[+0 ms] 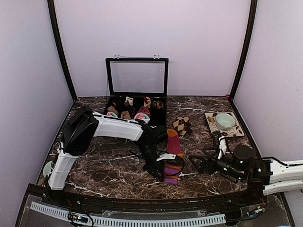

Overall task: Roll the socks
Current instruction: Roll the sock at the center of the board.

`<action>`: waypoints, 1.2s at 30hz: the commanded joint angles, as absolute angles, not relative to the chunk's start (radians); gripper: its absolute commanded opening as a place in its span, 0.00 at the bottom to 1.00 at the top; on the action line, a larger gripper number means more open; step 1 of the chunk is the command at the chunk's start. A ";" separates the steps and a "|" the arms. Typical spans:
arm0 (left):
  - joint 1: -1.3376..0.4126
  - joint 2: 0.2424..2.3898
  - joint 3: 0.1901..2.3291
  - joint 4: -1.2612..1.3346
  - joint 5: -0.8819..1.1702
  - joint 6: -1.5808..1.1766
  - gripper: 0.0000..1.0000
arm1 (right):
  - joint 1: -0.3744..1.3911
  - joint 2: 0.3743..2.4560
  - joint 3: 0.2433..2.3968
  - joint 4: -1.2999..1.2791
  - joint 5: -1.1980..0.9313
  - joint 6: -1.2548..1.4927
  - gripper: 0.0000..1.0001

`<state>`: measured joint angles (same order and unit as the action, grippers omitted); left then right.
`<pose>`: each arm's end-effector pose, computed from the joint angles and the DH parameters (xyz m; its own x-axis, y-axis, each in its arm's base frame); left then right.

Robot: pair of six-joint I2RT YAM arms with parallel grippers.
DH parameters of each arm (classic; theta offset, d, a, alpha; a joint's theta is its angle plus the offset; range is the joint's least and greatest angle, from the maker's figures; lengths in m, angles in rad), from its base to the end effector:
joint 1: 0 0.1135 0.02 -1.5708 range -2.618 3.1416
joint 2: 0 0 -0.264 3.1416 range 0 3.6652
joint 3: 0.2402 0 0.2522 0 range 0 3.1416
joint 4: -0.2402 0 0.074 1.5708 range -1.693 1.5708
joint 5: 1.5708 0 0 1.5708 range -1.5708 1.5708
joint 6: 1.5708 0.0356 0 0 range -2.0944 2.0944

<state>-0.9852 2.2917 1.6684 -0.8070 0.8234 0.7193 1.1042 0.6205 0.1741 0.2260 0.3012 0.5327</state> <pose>0.2225 -0.3827 0.1203 -0.0010 0.8119 -0.5838 0.8294 -0.3255 -0.4541 0.0803 0.1359 0.1918 -0.4517 0.1813 -0.8735 -0.5726 0.6920 0.4397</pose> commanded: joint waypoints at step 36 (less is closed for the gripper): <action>-0.933 2.471 1.821 -0.969 0.856 0.543 0.00 | 1.392 1.356 0.311 0.591 0.212 -0.132 0.30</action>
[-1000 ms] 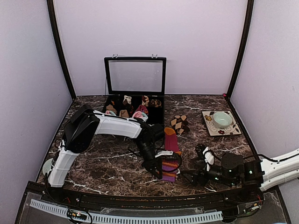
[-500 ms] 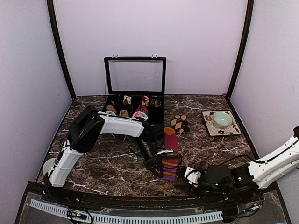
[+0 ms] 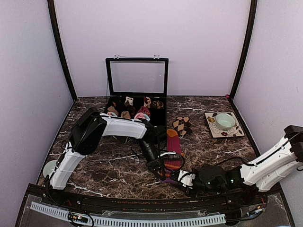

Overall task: Roll the socks
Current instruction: Roll the sock at the center of the board.

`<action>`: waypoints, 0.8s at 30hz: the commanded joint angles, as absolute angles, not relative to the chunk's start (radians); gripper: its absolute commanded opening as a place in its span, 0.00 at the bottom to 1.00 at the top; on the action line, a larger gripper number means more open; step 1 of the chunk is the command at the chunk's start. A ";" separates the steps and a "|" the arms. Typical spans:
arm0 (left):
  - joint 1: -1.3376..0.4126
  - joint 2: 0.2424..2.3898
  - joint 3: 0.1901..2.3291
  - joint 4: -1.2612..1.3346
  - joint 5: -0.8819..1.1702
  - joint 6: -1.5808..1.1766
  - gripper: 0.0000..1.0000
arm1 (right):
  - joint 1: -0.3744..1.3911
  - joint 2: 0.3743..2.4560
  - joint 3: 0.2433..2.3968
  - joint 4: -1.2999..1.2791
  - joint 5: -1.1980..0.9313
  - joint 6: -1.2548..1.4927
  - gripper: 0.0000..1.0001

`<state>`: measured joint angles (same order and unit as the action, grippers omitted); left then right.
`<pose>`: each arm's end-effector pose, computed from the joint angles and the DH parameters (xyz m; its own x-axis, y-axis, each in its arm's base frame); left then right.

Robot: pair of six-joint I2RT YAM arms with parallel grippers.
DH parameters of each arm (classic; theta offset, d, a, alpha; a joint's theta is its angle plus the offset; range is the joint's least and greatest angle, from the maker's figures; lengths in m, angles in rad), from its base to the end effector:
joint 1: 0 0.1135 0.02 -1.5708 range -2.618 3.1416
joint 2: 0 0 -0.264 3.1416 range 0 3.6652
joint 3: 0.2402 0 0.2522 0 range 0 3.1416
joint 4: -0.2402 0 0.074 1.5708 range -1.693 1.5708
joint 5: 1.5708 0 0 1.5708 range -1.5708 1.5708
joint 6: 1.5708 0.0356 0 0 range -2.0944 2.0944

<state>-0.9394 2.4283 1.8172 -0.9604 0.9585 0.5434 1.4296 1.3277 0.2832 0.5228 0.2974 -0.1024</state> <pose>0.2448 -0.3842 0.1004 -0.2655 0.8666 -0.4225 0.7020 -0.1266 -0.7008 0.0420 0.2213 0.1342 0.0233 -0.5303 -0.8475 -0.9132 0.3336 -0.2339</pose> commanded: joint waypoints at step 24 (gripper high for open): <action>-0.931 2.475 1.826 -0.992 0.850 0.571 0.00 | 1.306 1.542 0.270 0.727 0.132 -0.076 0.19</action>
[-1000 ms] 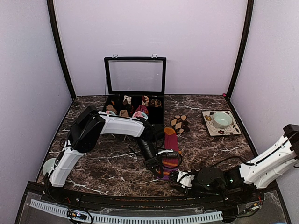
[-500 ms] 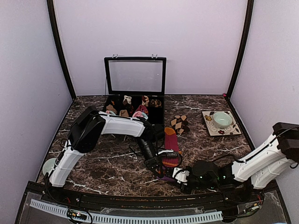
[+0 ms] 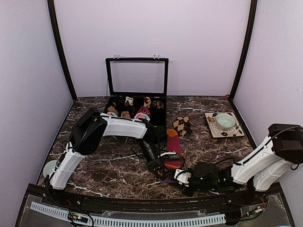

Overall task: Roll the socks
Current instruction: Roll the sock at the center of the board.

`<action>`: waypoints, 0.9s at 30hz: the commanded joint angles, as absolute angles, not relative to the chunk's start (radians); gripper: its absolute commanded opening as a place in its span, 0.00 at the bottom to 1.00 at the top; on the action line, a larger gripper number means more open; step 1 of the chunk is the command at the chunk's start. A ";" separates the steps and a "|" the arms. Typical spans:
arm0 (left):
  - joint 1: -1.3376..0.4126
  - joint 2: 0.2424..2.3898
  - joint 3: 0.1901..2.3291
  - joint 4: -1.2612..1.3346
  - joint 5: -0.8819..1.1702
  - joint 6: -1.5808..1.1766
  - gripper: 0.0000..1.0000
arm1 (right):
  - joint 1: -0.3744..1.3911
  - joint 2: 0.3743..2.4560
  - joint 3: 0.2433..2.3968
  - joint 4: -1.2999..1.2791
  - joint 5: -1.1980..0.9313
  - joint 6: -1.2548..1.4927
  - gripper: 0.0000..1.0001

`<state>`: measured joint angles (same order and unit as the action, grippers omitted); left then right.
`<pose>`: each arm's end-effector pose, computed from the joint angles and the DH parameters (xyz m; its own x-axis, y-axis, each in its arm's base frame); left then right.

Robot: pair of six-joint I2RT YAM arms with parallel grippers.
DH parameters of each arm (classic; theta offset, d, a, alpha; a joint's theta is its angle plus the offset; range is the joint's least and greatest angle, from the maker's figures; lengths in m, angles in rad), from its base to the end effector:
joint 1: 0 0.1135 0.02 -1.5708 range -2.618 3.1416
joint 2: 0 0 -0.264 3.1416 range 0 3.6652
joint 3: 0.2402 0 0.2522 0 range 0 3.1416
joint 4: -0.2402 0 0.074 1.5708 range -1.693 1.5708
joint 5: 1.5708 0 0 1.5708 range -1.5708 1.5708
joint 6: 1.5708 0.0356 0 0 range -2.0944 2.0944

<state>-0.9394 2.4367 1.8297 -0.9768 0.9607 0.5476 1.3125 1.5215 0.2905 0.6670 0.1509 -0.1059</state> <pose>0.2452 -0.3847 0.0997 -0.2664 0.8697 -0.4156 0.6968 -0.1242 -0.7065 0.0658 0.2282 0.1079 -0.0382 -0.5536 -0.8319 -0.9326 0.3186 -0.1692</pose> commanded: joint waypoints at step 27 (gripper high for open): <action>-0.925 2.374 1.766 -1.026 0.866 0.667 0.39 | 1.291 1.619 0.299 0.604 0.101 0.038 0.01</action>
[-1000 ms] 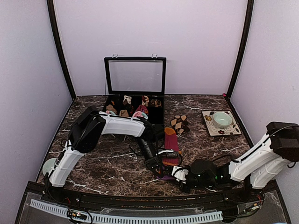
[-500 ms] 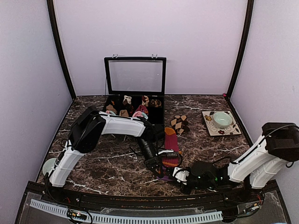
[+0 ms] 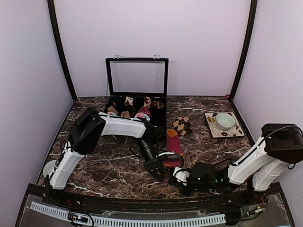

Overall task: Roll the socks
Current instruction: Roll the sock at the center of the board.

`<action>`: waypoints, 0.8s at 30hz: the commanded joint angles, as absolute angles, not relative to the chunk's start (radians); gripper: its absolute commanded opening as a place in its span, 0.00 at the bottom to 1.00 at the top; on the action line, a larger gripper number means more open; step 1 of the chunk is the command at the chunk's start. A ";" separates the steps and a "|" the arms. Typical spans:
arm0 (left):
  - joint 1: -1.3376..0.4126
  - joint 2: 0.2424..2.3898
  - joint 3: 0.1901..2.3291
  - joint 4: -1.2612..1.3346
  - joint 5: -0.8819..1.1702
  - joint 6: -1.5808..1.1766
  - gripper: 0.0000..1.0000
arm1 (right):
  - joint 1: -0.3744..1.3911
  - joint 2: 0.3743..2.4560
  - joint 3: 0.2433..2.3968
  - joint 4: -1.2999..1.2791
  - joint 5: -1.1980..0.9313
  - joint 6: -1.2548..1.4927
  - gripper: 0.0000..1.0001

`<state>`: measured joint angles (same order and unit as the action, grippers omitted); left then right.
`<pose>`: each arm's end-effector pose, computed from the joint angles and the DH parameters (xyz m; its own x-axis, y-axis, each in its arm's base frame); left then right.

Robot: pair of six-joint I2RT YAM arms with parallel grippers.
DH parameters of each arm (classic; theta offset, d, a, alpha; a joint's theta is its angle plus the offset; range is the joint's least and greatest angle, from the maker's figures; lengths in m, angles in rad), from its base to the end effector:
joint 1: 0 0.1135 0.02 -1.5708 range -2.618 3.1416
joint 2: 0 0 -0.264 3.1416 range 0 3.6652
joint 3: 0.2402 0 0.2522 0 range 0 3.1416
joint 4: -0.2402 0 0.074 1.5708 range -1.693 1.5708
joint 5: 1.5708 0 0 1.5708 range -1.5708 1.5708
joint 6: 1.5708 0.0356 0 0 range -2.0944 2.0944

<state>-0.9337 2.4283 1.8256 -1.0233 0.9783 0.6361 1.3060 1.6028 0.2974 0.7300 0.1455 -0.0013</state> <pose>0.2441 -0.3795 0.1031 -0.2273 0.8648 -0.4477 0.6920 -0.1800 -0.6991 0.0684 0.2324 0.0973 -0.1412 -0.5257 -0.8389 -0.9233 0.3757 -0.0800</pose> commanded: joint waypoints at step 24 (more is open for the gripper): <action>-0.855 1.864 1.335 -0.644 0.816 0.747 0.65 | 1.126 1.532 0.314 0.397 -0.155 0.297 0.00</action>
